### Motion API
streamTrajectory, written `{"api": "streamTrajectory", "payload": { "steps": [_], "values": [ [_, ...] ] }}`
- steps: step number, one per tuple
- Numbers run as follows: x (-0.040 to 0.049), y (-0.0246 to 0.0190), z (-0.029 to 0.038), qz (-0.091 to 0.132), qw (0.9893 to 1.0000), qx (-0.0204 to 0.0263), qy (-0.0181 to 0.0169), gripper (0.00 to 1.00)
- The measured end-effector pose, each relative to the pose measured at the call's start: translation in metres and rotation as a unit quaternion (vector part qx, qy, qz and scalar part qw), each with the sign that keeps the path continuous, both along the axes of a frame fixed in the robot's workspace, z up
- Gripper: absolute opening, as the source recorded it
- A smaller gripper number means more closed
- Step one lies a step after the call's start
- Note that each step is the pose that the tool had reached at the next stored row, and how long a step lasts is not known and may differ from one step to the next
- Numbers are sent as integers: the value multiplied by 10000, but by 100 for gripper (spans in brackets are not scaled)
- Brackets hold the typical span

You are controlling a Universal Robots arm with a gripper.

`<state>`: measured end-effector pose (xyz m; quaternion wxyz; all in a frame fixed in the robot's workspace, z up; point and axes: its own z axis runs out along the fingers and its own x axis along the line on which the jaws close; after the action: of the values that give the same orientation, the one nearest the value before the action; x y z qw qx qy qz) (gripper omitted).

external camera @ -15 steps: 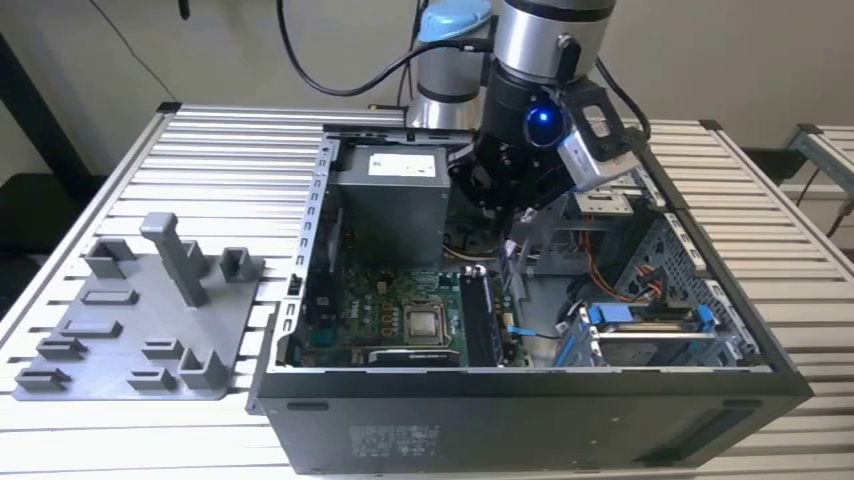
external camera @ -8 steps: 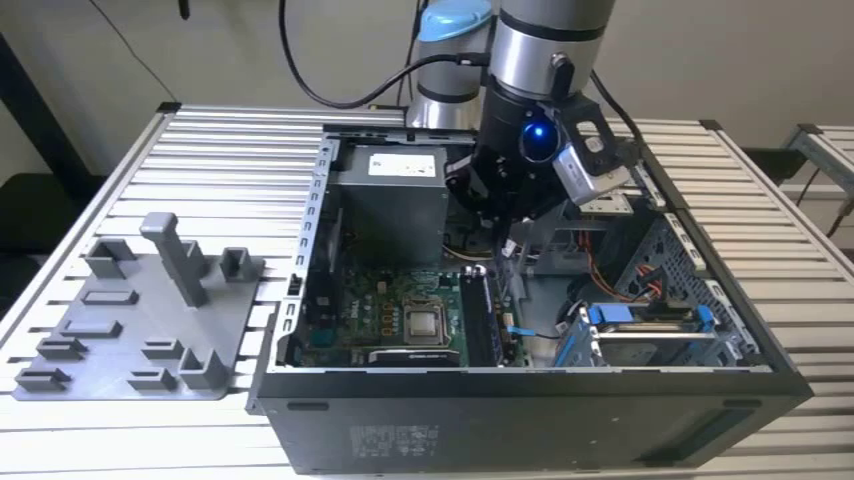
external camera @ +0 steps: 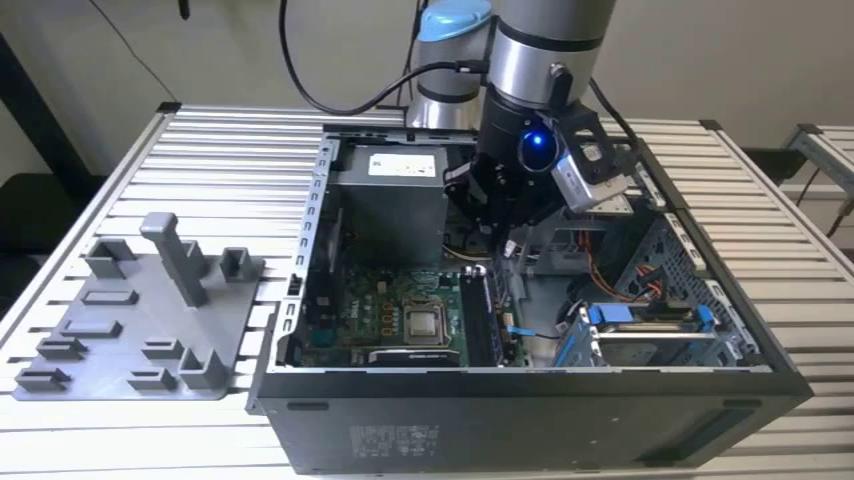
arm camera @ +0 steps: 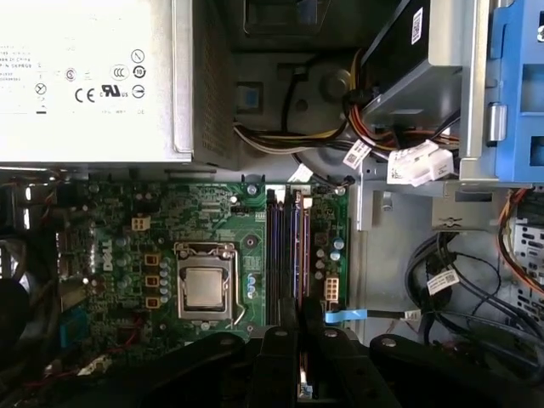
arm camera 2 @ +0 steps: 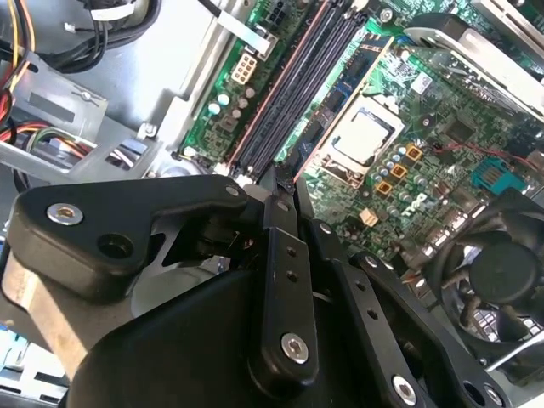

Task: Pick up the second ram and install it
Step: 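Insert the second ram into the second slot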

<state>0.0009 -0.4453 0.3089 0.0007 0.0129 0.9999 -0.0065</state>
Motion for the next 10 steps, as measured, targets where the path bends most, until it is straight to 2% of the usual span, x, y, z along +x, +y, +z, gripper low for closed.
{"api": "streamTrajectory", "payload": {
  "steps": [10],
  "values": [
    [-1,-6,-35,0,10000,1,1,14]
  ]
}}
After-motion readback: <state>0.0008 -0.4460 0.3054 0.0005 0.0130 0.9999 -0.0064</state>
